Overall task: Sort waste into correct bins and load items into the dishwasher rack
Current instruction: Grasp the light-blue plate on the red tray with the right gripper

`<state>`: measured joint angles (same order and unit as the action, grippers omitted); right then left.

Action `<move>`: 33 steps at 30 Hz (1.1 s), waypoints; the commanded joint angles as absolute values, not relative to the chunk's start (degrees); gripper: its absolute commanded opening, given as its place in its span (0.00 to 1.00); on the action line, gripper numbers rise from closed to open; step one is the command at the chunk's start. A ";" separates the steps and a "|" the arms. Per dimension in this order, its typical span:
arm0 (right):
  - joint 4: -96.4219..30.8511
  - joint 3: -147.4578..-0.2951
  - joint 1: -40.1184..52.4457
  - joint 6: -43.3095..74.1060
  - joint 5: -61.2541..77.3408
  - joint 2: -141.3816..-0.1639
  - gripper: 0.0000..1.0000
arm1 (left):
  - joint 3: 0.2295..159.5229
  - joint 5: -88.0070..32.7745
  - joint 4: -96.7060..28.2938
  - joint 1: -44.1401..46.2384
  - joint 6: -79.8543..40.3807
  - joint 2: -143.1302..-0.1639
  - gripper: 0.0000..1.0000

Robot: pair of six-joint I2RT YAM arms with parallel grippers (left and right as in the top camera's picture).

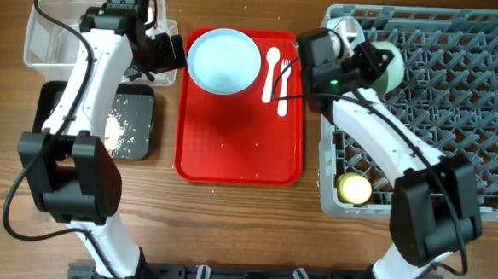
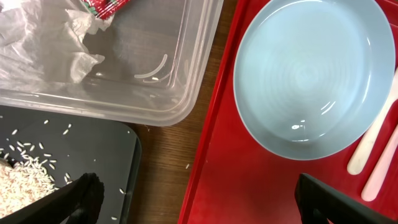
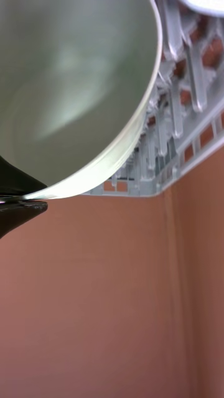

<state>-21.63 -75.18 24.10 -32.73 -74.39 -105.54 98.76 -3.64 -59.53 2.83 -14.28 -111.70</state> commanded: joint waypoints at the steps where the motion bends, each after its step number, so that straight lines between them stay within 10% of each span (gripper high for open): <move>1: -24.77 -75.35 25.74 -27.83 -74.15 -106.56 0.04 | 99.24 -3.14 -59.53 2.72 -14.59 -110.89 1.00; 7: -35.44 -75.35 28.84 -22.26 -61.56 -106.56 0.05 | 99.24 -3.14 -59.53 2.72 -14.59 -110.89 1.00; 10: -34.65 -75.35 30.48 -22.31 -61.54 -106.54 0.45 | 99.24 -3.14 -59.53 2.72 -14.59 -110.89 1.00; 11: -33.32 -75.35 31.05 -22.28 -61.54 -106.50 0.85 | 99.24 -3.14 -59.53 2.72 -14.59 -110.89 1.00; 12: -31.59 -75.35 31.35 -22.28 -61.54 -106.50 1.00 | 99.24 -3.14 -59.53 2.72 -14.59 -110.89 1.00; 19: -24.75 -76.73 31.29 -12.62 -38.24 -93.89 1.00 | 99.24 -3.14 -59.53 2.72 -14.59 -110.89 1.00; 25: -21.34 -75.92 31.29 7.14 16.67 -87.00 1.00 | 99.24 -3.14 -59.53 2.72 -14.59 -110.89 1.00; 33: -10.76 -75.85 31.09 31.40 15.20 -100.14 1.00 | 99.24 -3.14 -59.53 2.72 -14.59 -110.89 1.00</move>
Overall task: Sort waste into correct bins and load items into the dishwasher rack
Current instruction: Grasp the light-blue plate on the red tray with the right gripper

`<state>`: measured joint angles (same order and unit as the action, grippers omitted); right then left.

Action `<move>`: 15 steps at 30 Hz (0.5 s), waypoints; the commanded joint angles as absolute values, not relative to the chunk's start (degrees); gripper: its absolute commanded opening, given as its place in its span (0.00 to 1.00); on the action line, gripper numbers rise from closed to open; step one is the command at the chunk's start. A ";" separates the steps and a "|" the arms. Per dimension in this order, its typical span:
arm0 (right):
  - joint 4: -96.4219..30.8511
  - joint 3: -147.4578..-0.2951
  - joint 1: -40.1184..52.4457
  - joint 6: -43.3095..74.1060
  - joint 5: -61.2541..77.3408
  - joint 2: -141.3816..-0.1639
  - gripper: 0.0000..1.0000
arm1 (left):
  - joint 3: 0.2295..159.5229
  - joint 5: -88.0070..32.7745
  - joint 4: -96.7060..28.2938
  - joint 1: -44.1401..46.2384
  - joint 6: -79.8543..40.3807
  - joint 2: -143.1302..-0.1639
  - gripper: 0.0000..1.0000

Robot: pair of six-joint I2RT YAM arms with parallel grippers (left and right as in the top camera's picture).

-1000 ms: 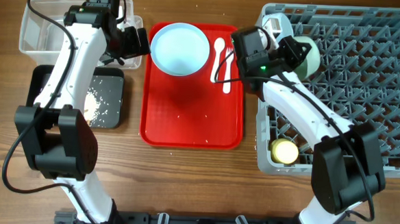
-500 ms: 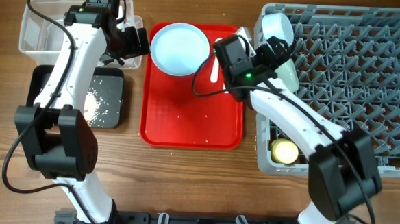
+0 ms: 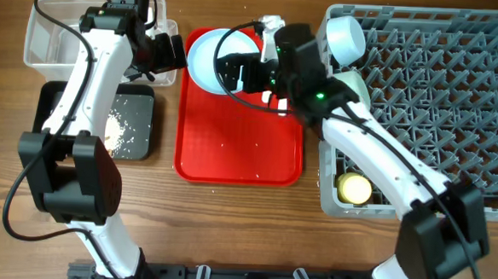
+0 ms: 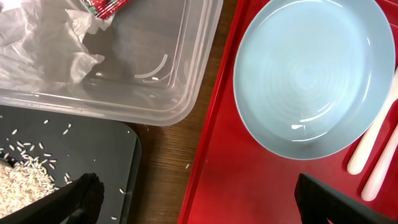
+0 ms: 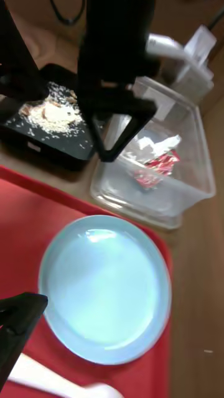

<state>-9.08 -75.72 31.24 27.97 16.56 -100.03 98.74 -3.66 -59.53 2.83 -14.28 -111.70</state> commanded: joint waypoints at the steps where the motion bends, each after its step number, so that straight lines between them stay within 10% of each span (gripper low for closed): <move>1: -11.27 -76.12 31.35 30.79 12.56 -100.14 0.97 | 99.24 -3.14 -59.53 2.72 -14.59 -110.89 1.00; 15: -1.06 -78.70 31.33 52.66 -1.48 -123.55 0.49 | 99.24 -3.14 -59.53 2.72 -14.59 -110.89 1.00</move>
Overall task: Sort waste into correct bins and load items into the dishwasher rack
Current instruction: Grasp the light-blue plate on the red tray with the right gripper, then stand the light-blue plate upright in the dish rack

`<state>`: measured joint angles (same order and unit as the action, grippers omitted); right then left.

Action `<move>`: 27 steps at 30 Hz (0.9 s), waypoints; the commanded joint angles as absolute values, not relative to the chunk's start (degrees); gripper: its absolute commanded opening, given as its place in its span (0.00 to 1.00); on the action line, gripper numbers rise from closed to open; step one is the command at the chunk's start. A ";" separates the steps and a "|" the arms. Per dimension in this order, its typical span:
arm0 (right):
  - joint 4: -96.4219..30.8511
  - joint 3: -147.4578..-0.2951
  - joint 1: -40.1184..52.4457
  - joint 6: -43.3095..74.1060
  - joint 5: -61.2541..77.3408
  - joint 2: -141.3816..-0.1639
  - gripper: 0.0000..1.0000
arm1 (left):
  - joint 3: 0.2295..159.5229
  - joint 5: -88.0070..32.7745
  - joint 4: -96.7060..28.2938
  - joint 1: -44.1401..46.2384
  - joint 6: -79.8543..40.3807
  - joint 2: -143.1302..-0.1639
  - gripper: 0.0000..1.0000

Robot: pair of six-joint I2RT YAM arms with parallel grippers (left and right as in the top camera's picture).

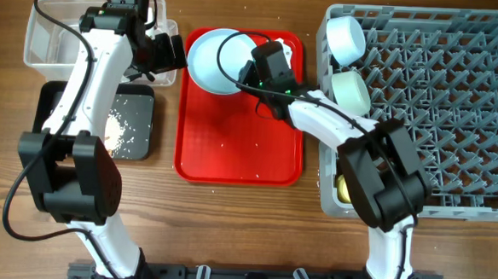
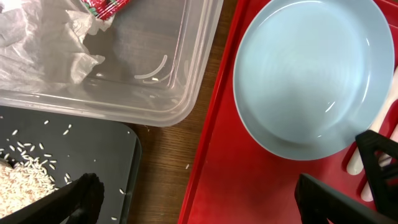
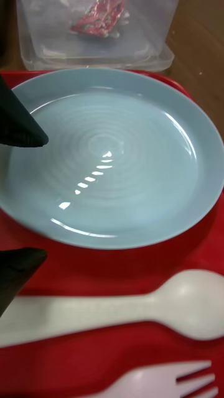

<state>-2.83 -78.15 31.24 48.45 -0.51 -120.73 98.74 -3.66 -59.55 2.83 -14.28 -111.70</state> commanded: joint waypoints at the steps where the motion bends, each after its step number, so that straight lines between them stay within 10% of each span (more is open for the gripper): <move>1: -0.43 -78.70 31.33 53.17 -1.45 -125.32 0.45 | 99.24 -3.14 -59.53 2.72 -14.59 -110.89 1.00; 5: -0.34 -78.70 31.33 54.26 -1.37 -127.44 0.33 | 99.24 -3.14 -59.53 2.72 -14.59 -110.89 1.00; 8: -7.20 -78.74 31.09 54.26 2.72 -127.39 0.05 | 99.24 -3.14 -59.53 2.72 -14.59 -110.89 1.00; 15: -18.46 -78.87 28.58 43.31 8.23 -119.02 0.04 | 99.24 -3.14 -59.53 2.72 -14.59 -110.89 1.00; 27: -34.85 -78.87 28.25 17.87 -35.22 -80.20 0.04 | 99.24 -3.14 -59.53 2.72 -14.59 -110.89 1.00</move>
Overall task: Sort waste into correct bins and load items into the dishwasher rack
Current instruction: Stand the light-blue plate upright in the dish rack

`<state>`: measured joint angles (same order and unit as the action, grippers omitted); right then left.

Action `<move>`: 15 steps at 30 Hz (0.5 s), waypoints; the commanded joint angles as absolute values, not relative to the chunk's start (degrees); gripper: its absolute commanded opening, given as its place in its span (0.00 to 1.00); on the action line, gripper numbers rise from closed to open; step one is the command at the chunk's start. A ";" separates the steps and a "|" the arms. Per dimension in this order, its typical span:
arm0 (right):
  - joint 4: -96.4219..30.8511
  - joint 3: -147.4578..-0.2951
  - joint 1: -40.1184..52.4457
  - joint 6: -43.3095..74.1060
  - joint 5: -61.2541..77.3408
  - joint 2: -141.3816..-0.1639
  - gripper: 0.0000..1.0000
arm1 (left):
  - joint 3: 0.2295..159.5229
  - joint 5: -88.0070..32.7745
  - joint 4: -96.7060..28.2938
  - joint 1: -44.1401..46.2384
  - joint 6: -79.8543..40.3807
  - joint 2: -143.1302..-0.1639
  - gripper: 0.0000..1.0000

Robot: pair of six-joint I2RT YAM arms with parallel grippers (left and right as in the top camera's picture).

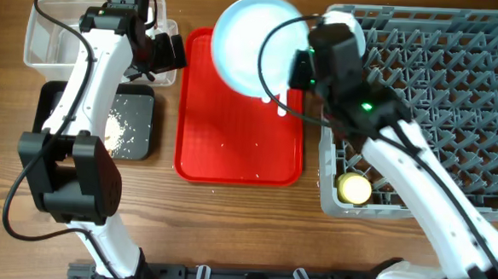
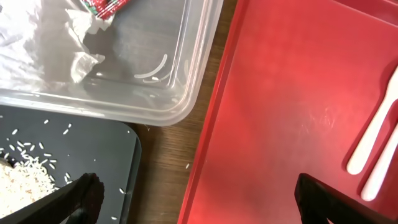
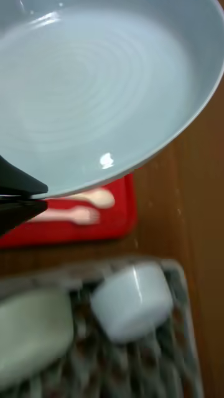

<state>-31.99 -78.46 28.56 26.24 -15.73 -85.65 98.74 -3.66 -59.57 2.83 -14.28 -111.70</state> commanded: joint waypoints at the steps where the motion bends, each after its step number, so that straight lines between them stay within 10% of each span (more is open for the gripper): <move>1: -36.53 -78.87 28.25 16.82 -39.55 -78.72 0.04 | 99.24 -3.14 -59.53 2.72 -14.59 -110.89 1.00; 11: -16.47 -76.42 13.76 -25.54 -55.00 -84.58 0.05 | 99.24 -3.14 -59.53 2.72 -14.59 -110.89 1.00; 15: -15.84 -76.42 7.11 -25.36 -58.19 -94.32 0.04 | 99.24 -3.14 -59.53 2.72 -14.59 -110.89 1.00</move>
<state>-16.16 -76.51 9.63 -24.01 -55.75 -89.69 98.76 -3.66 -59.55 2.83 -14.28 -111.70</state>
